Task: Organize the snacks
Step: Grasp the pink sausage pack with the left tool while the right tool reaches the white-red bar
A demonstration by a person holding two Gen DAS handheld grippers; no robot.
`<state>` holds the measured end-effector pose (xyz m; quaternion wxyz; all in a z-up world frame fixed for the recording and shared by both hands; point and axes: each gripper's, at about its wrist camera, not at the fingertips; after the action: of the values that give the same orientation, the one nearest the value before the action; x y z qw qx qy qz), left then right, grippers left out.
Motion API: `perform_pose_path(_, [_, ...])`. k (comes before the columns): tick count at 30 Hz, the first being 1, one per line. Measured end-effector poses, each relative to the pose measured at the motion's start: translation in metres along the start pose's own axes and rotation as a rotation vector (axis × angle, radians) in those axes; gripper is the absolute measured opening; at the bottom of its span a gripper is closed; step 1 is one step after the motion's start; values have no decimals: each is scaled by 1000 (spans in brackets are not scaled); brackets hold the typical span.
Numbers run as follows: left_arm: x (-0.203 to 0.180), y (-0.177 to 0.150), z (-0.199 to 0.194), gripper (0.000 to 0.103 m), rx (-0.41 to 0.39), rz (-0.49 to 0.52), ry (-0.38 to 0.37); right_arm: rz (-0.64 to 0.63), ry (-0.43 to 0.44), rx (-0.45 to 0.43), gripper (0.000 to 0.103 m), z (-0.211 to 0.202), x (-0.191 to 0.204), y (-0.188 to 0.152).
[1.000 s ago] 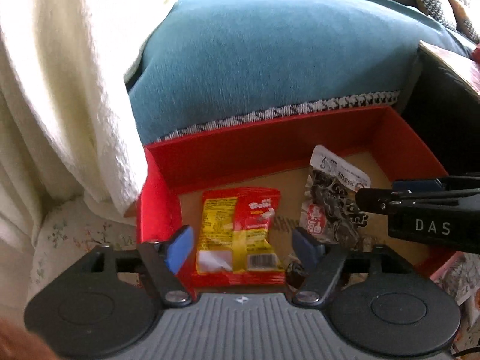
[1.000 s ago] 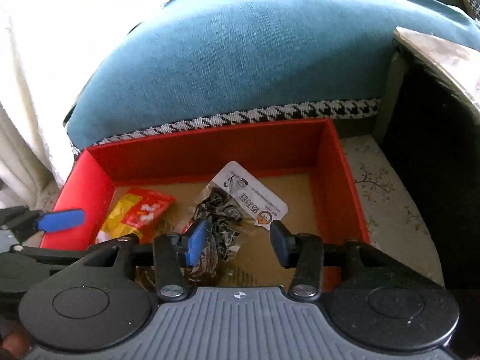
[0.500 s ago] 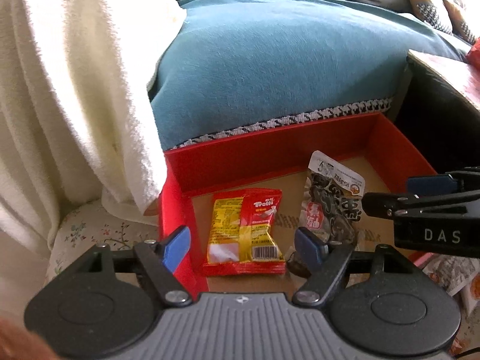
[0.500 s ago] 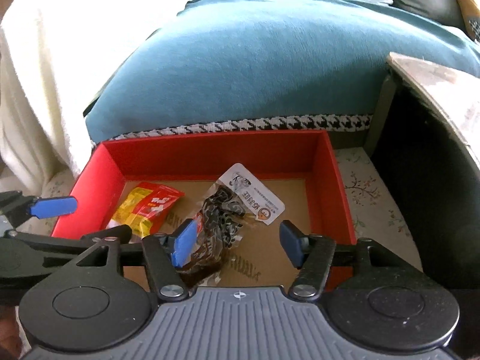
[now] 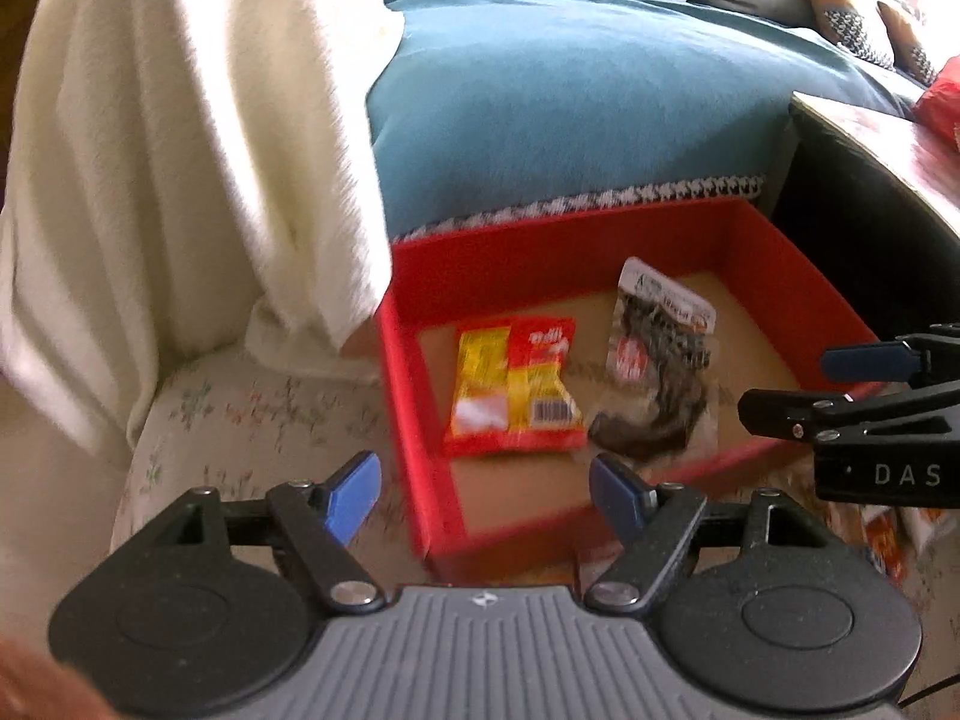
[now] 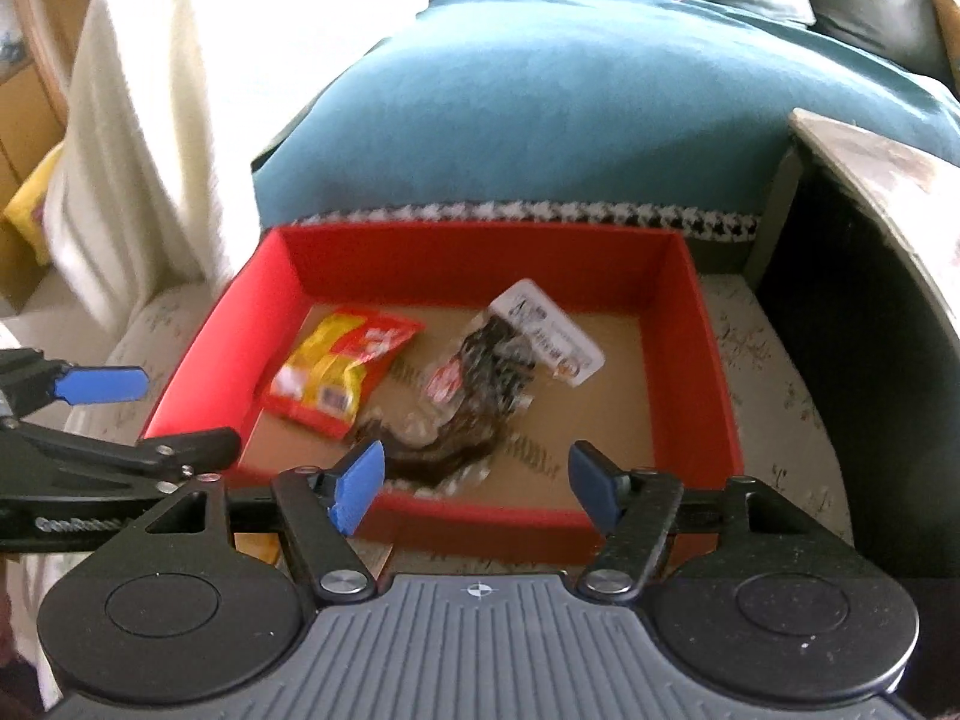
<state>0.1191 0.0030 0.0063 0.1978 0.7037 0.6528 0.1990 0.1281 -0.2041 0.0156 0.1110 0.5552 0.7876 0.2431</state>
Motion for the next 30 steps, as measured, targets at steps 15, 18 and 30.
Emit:
perform_pose_path(15, [38, -51, -8, 75, 107, -68, 26, -55, 81, 16, 81, -23, 37, -28])
perform_pose_path(18, [46, -55, -1, 75, 132, -81, 36, -79, 85, 45, 83, -19, 45, -31])
perform_pose_path(30, [37, -72, 33, 80, 241, -6, 28, -77, 90, 85, 85, -11, 43, -31])
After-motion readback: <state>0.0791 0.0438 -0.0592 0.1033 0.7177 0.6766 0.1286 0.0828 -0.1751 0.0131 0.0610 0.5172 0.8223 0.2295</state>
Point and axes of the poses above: each gripper's, at about its wrist camera, not at the fingertips, and z roughly the way its jaws point, x to its left, y to its top, and after that the axes turned 3 degrees about x, right-handed
